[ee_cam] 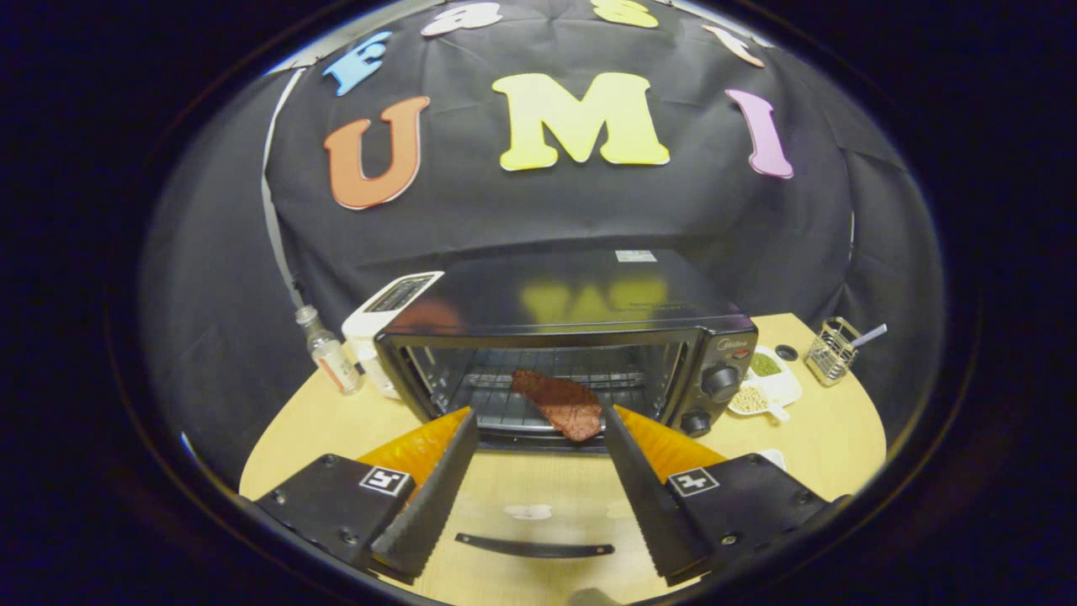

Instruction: Open the toaster oven, put the food inside, and close the toaster oven door.

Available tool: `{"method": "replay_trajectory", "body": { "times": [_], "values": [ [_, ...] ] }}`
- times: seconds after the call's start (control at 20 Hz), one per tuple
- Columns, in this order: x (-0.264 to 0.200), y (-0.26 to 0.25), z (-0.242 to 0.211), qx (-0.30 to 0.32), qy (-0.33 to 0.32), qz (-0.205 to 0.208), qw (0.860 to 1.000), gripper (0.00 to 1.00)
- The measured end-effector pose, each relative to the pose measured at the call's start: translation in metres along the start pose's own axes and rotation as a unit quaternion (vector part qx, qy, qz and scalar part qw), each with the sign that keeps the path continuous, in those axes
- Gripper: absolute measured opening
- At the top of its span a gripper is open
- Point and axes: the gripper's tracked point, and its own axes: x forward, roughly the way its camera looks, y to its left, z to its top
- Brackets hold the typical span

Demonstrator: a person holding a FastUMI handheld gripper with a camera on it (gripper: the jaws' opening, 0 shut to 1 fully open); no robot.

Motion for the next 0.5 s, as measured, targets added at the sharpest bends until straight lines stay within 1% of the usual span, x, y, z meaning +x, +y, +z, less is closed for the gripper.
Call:
{"method": "replay_trajectory", "body": {
  "times": [0.05, 0.15, 0.2, 0.3, 0.5],
  "values": [
    [-0.011, -0.003, -0.005, -0.015, 0.003, -0.003, 1.000, 0.99],
    [-0.028, -0.007, -0.018, -0.030, 0.008, -0.006, 1.000, 0.99],
    [-0.036, -0.007, -0.029, -0.029, 0.016, -0.003, 0.999, 0.99],
    [-0.049, -0.015, -0.052, -0.027, 0.032, -0.012, 0.999, 0.99],
    [-0.063, -0.022, -0.105, -0.025, 0.070, -0.015, 0.997, 0.99]
  ]
}}
